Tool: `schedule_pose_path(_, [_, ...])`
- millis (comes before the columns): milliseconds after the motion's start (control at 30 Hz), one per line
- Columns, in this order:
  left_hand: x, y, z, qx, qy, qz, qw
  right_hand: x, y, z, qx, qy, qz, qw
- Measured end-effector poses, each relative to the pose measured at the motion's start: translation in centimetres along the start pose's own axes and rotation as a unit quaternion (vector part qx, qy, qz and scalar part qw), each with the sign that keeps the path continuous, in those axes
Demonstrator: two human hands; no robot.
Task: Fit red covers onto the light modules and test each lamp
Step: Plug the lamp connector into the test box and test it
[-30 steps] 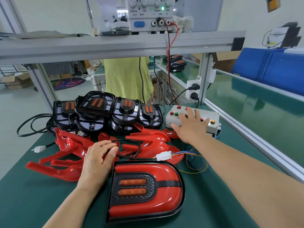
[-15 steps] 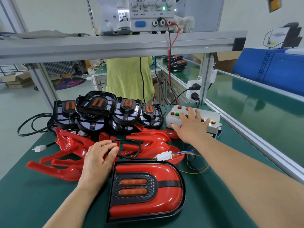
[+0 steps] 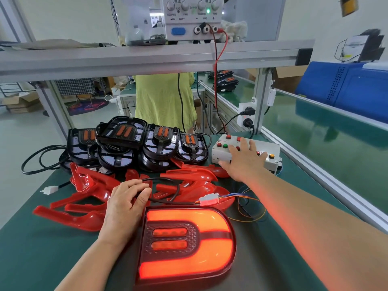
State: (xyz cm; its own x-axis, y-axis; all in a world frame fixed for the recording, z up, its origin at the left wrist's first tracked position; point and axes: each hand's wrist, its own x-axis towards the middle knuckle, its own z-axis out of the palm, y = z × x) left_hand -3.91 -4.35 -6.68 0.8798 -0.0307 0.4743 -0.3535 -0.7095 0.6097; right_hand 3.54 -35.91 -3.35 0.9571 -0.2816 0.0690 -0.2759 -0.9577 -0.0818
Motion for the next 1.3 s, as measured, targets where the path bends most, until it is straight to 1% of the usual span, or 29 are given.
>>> schedule_pose_path(367, [0.08, -0.06, 0.03, 0.004, -0.001, 0.001, 1.000, 0.27, -0.14, -0.46, -0.005, -0.011, 0.009, 1.000])
schedule_pose_path(633, [0.14, -0.15, 0.05, 0.009, 0.000, 0.007, 1.000, 0.01, 0.38, -0.58, -0.009, -0.017, -0.003, 1.000])
schedule_pose_path(933, [-0.02, -0.18, 0.04, -0.010, -0.006, -0.003, 1.000, 0.00, 0.34, -0.86, -0.014, -0.025, -0.006, 1.000])
schedule_pose_path(1300, [0.14, -0.60, 0.20, 0.007, -0.001, 0.007, 1.000, -0.17, -0.02, -0.88, -0.012, -0.022, 0.001, 1.000])
